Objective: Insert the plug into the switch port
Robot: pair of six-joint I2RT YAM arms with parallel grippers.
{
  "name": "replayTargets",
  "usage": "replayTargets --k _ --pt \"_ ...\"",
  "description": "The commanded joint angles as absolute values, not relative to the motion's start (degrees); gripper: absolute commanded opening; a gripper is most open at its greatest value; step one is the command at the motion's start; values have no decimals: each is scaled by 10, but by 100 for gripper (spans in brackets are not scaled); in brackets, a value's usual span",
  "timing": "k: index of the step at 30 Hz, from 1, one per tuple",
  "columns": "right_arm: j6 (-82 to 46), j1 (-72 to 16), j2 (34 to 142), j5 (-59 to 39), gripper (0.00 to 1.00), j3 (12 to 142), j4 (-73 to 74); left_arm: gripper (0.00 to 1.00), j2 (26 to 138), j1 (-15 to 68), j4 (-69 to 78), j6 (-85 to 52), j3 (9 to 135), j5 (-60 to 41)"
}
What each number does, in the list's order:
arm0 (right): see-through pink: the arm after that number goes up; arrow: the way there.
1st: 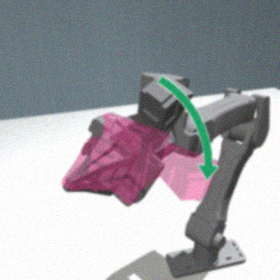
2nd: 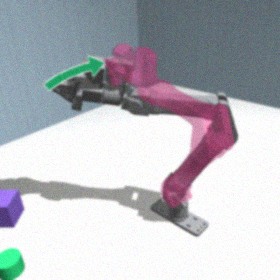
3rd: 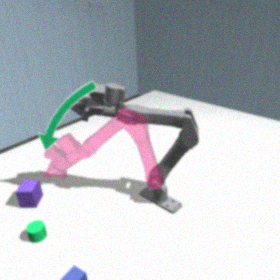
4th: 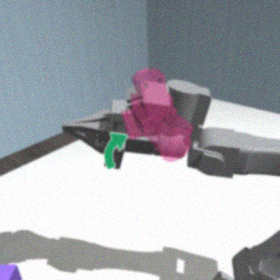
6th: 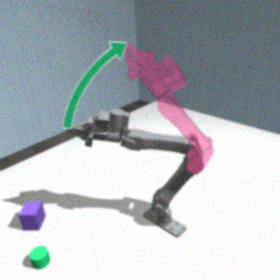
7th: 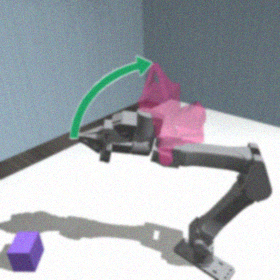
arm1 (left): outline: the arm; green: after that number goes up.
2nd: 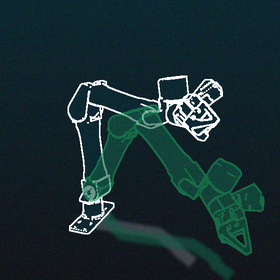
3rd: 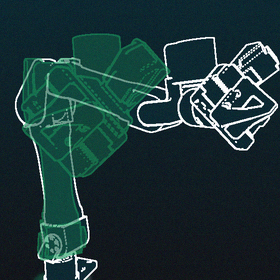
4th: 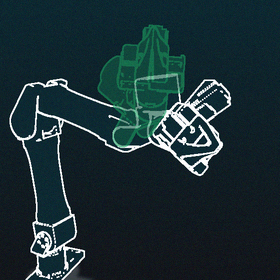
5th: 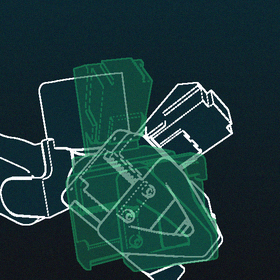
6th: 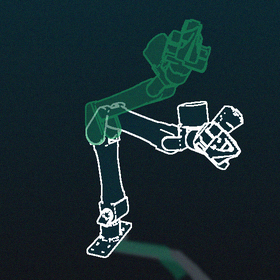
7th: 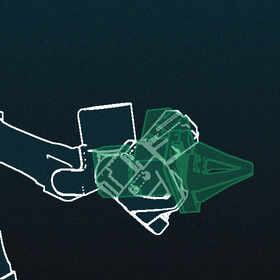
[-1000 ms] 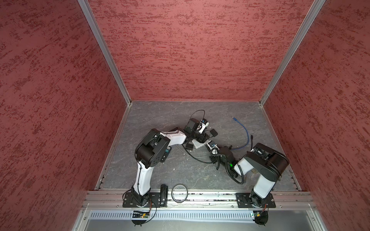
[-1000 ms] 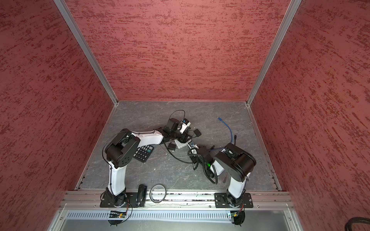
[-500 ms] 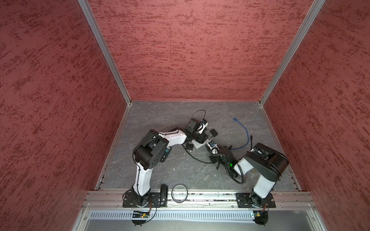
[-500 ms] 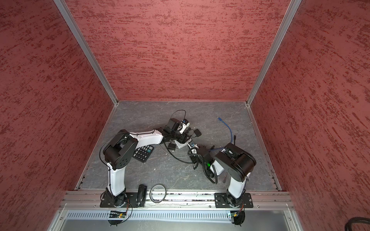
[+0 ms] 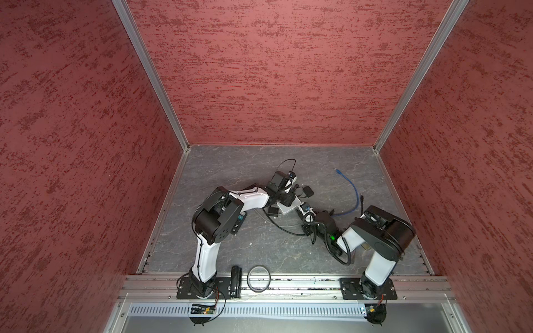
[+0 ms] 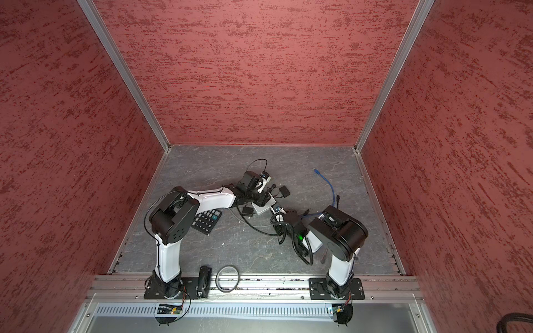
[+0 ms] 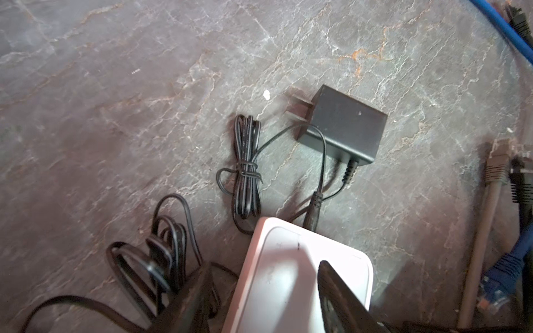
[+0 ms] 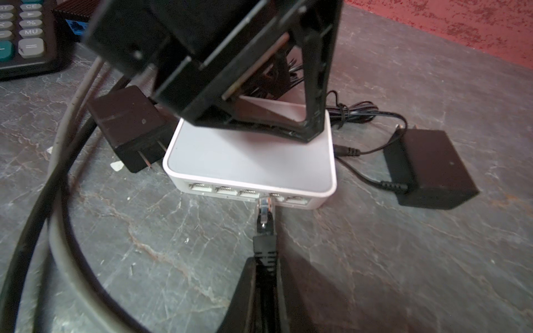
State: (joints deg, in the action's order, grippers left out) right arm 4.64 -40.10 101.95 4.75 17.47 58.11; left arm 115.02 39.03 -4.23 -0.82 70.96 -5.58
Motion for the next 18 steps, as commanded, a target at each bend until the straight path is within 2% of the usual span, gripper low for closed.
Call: replayTargets --k 1,9,18 --pt "30 -404 1028 57 3 179 601 60 1175 393 -47 -8 717 -69" --pt "25 -404 1031 76 3 182 612 60 1188 393 -45 -19 712 -99" --pt "30 -404 1014 107 3 196 550 60 1184 393 -36 -24 695 -105"
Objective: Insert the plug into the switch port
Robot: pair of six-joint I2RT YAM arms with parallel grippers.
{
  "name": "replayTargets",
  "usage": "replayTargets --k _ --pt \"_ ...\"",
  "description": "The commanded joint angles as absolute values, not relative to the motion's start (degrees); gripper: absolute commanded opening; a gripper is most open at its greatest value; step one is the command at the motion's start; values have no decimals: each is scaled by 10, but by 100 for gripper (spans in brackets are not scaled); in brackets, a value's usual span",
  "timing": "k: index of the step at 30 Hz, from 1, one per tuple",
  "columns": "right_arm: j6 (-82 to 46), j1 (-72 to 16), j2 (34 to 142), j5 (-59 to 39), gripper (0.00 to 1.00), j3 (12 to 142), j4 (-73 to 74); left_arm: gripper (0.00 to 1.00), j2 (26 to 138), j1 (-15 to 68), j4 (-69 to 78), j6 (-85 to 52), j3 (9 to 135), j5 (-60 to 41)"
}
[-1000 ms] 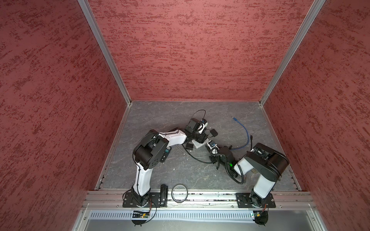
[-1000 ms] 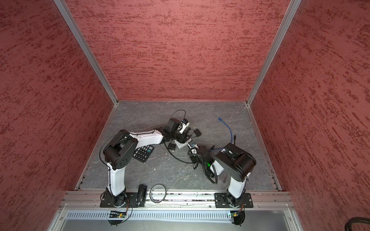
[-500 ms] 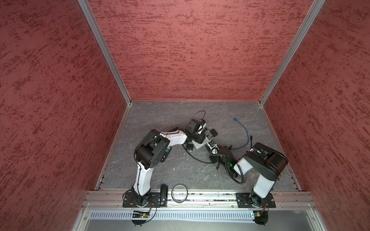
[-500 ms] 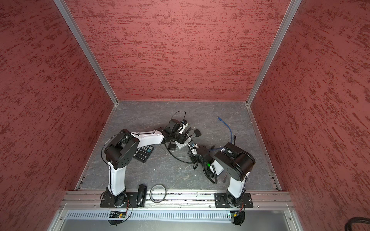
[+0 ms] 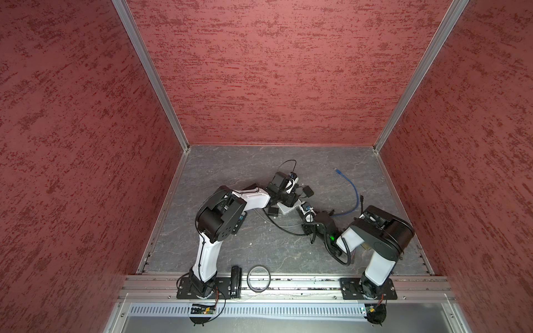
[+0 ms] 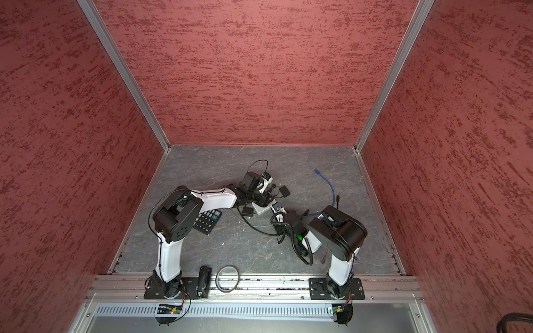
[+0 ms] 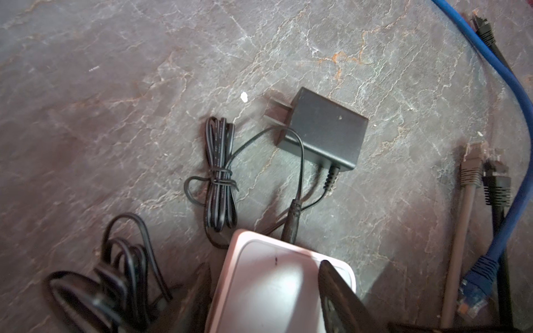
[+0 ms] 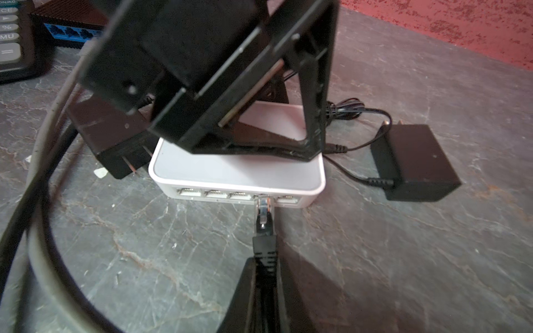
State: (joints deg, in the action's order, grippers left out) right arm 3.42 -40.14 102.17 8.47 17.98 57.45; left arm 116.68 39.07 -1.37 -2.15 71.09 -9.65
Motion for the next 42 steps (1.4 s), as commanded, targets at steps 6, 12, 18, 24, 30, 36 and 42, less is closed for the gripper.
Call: replayTargets --k 6,12,18,24,30,36,42 --pt "35 -404 1008 86 3 222 506 59 1187 395 -34 -25 696 -109" --pt "32 -404 996 86 3 229 525 59 1192 400 -28 -23 691 -121" --pt "45 -404 972 85 3 246 515 59 1192 403 -24 -23 680 -123" --pt "50 -404 944 82 3 253 503 59 1193 403 -26 -20 678 -118" --pt "40 -404 997 82 3 252 551 59 1198 403 -21 -26 680 -139" --pt "8 -404 1076 95 3 213 668 59 1195 403 -23 -22 676 -155" --pt "14 -404 1101 90 3 202 730 59 1194 404 -30 -10 677 -185"
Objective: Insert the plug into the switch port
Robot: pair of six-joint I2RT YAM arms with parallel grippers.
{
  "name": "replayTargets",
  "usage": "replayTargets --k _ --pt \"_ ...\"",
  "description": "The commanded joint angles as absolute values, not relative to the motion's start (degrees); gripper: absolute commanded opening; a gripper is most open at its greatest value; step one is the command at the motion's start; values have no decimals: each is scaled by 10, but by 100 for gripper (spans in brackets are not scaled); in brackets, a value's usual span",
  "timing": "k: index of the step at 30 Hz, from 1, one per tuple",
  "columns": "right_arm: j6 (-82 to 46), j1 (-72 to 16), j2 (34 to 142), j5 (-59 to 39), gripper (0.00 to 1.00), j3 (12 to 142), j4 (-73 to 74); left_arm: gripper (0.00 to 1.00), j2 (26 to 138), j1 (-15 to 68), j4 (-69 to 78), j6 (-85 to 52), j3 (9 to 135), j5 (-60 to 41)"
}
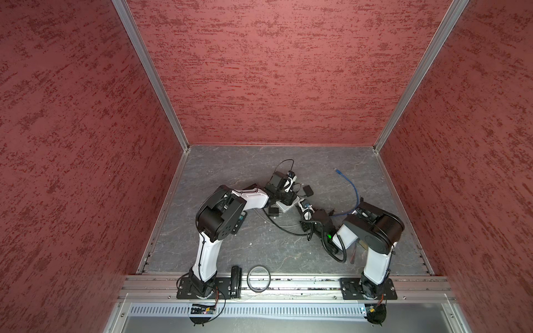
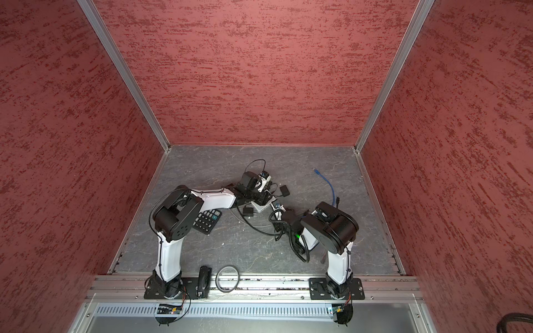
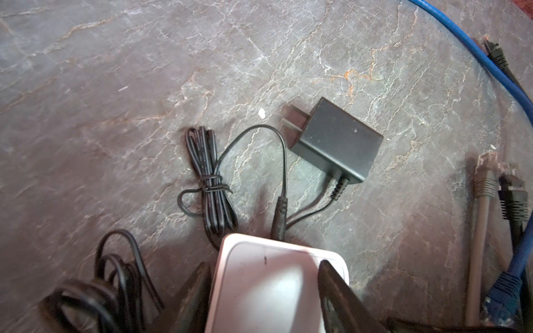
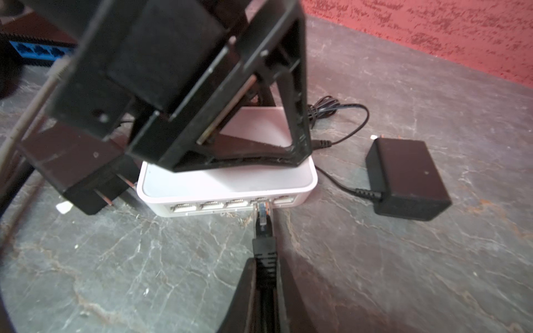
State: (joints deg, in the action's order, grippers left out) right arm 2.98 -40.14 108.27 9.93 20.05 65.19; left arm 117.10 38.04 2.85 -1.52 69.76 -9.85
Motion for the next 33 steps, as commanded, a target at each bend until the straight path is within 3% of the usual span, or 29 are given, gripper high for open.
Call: replayTargets --k 1,12,19,33 --pt "19 -404 1102 92 3 200 741 59 1195 404 -31 -9 677 -188" --pt "25 -404 1131 47 1 157 856 59 1198 403 -41 -5 684 -189" --pt "27 -404 1136 77 1 168 842 59 1196 403 -41 -2 684 -196" --pt "14 -404 1145 107 2 203 742 59 1195 423 -77 59 677 -357"
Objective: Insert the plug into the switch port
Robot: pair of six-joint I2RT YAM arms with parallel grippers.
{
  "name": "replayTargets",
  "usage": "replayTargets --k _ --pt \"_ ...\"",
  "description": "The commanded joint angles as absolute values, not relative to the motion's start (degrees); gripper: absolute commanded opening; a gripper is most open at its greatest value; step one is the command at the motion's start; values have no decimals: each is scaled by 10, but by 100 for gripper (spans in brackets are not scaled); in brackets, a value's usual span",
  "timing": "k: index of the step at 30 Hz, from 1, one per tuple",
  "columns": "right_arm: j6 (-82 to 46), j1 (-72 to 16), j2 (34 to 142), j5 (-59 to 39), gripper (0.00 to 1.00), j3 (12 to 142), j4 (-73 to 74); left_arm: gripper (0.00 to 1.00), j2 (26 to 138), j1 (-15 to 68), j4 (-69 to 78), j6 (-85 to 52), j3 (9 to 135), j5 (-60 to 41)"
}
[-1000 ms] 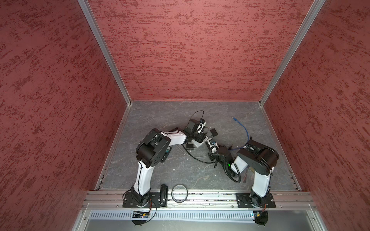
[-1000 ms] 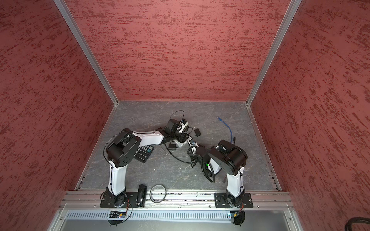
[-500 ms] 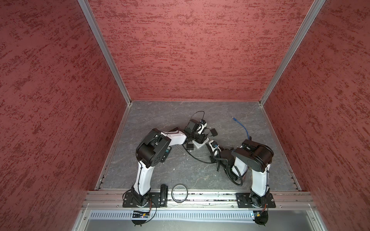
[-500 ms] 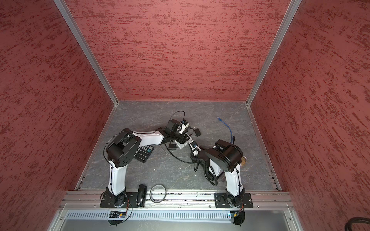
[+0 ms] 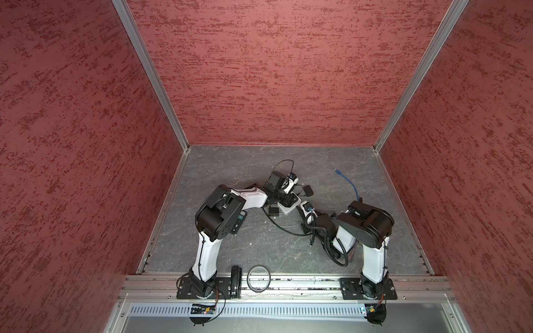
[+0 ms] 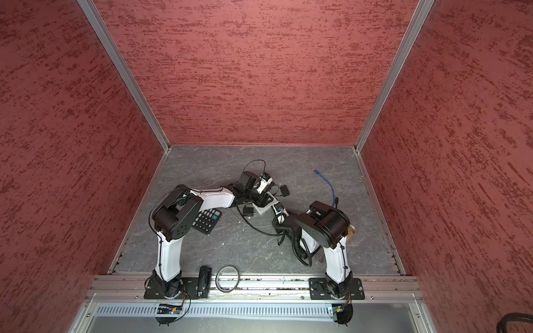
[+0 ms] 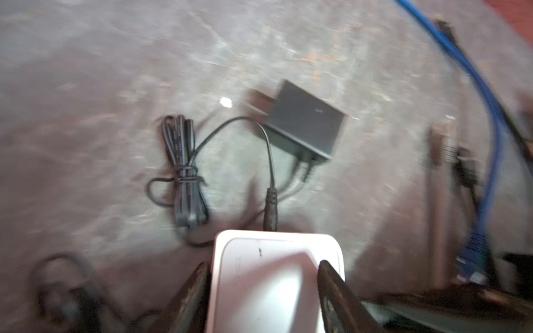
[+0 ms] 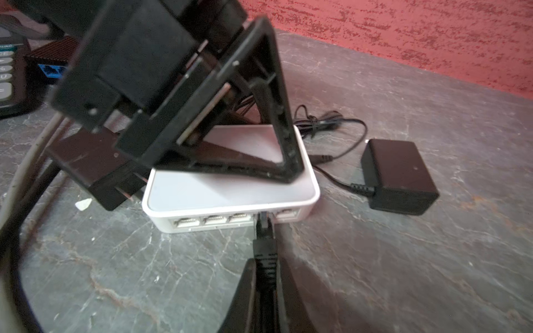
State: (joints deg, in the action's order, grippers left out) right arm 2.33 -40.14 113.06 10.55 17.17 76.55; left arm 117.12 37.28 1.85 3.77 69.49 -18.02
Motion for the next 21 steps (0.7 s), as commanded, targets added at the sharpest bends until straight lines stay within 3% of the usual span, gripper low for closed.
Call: replayTargets --k 1,14,21 --pt "14 -404 1146 104 2 200 749 59 1196 424 -83 66 678 -365" --pt "27 -400 1157 94 2 236 738 59 1202 443 -139 98 697 -441" --pt "27 -400 1136 92 6 242 710 58 1213 430 -98 48 681 -420"
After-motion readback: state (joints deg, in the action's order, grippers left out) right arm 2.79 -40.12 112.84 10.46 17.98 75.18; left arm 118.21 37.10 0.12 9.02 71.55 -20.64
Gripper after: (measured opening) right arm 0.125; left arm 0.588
